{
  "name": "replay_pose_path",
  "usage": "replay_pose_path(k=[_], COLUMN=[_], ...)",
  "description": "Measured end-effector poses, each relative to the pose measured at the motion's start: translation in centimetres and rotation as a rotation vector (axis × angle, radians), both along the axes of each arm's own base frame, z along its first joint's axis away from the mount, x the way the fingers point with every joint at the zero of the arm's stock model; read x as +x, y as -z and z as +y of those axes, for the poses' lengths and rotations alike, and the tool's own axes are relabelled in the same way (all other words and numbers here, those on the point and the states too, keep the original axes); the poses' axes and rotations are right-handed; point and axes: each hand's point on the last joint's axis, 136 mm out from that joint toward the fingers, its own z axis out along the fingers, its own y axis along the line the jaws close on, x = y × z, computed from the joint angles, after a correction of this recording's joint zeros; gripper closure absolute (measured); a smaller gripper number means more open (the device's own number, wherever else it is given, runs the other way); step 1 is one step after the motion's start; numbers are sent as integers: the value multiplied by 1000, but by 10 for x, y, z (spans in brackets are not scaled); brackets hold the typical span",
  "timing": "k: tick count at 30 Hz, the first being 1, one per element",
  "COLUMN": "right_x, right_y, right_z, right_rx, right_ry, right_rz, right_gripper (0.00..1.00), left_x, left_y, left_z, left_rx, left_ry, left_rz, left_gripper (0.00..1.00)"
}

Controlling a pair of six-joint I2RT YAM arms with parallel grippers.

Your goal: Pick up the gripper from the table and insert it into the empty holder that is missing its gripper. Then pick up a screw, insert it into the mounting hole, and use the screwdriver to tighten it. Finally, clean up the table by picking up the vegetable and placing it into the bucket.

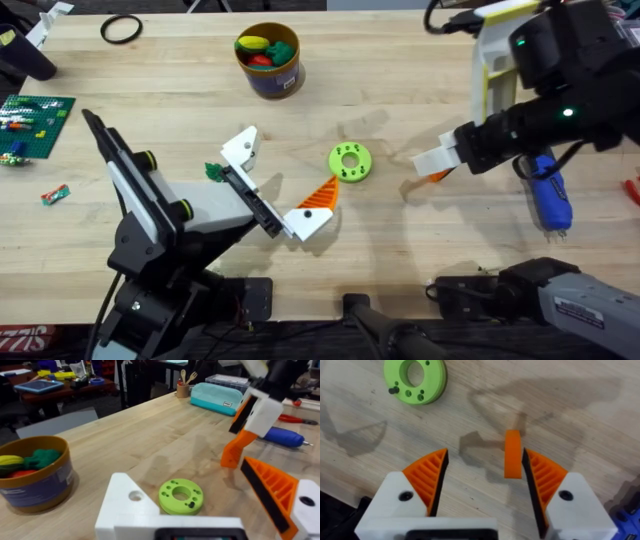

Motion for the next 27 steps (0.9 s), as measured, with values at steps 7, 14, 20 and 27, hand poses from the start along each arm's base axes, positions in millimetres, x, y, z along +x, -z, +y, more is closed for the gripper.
replay_pose_path(k=[7,14,20,27], right_x=[8,12,4,-3], right_y=[-7,-22,-18,16], right_z=[1,-4,-11,-30], right_rx=[-17,-36,-55,-117], right_ry=[-6,17,47,112], right_rz=[-23,-69,-26,76], right_gripper=[115,115,115,115], left_x=[0,0,0,0], left_y=[1,1,1,1], left_z=[0,0,0,0], left_rx=[1,1,1,1], left_ry=[3,3,3,3], left_rz=[4,4,4,4], left_gripper=[13,13,13,13])
